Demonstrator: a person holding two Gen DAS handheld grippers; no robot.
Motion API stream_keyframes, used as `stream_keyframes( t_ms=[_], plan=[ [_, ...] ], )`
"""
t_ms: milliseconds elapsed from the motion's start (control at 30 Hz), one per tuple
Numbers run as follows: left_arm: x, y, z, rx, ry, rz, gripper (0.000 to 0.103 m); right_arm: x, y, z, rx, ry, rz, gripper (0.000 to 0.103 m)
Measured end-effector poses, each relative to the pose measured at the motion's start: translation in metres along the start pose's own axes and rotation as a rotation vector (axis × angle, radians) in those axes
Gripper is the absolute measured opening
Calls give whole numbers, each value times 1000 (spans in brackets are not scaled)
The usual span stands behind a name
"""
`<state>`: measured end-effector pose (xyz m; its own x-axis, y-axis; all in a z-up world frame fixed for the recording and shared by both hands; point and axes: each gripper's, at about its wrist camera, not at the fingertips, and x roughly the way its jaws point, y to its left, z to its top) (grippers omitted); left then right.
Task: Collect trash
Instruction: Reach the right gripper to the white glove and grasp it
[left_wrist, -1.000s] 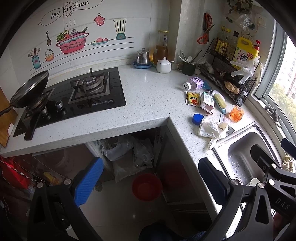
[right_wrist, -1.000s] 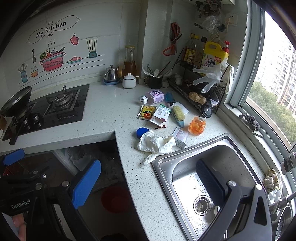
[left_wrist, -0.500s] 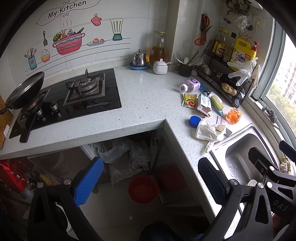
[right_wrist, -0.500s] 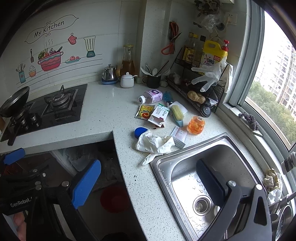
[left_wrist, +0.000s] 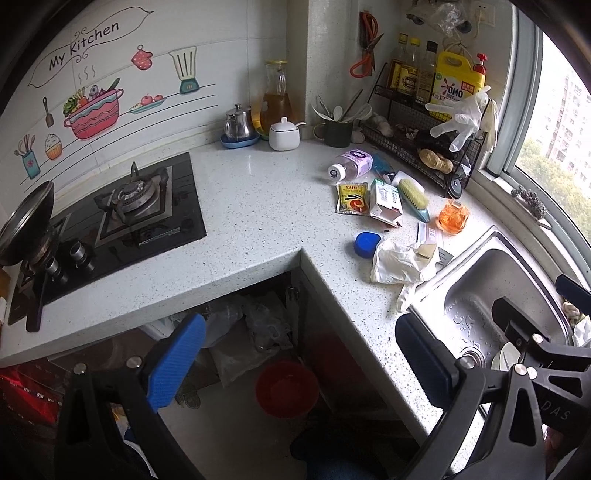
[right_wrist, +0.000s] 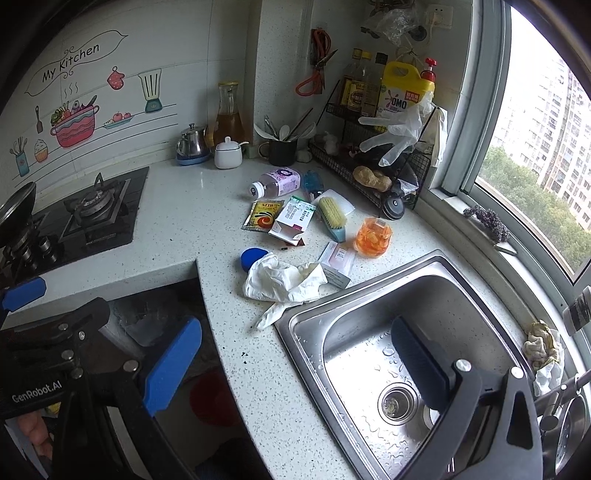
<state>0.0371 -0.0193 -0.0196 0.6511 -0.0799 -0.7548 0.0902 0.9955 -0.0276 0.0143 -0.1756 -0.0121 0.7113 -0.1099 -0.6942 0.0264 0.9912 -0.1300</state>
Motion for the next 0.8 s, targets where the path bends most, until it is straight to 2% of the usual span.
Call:
stream_keyframes(
  t_ms=[167,300,633,800],
  plan=[
    [34,-10,16,47,54,-54,102,22,-8,4,25,44,-15,103],
    [65,-15,34,77,111,-64,102,44,-13,13,48,89,-10,103],
    [157,1,58,159,251,-45,102,133,4,35,8,244,66,103],
    [197,4,61,194,290,-27,102,175,15,37,-46,322,44,103]
  ],
)
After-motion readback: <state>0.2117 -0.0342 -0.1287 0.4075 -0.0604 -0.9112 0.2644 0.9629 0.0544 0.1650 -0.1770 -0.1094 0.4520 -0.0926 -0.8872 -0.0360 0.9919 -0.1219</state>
